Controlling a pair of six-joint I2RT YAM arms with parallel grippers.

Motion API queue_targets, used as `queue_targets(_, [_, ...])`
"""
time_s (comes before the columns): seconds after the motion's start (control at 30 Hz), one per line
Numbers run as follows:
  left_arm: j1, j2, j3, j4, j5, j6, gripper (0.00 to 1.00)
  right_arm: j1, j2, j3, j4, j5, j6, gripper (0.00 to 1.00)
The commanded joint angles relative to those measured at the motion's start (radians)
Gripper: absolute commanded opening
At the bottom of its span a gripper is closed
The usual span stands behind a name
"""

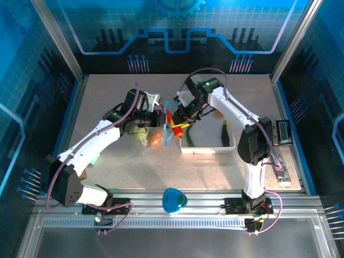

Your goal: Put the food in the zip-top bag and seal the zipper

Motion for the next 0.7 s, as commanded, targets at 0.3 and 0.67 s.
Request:
queue_targets(0.3, [-0.008,0.029,0.058,0.006,0.036,0.014,0.11,0.032,-0.020,-0.069,0.275,-0.084,0.239,0.31])
queue_targets(0.67, [-0.006,-0.017,0.061,-0.022,0.048,0.017,0.12,0.032,-0.041,-0.121,0.401,0.020,0.351,0.32])
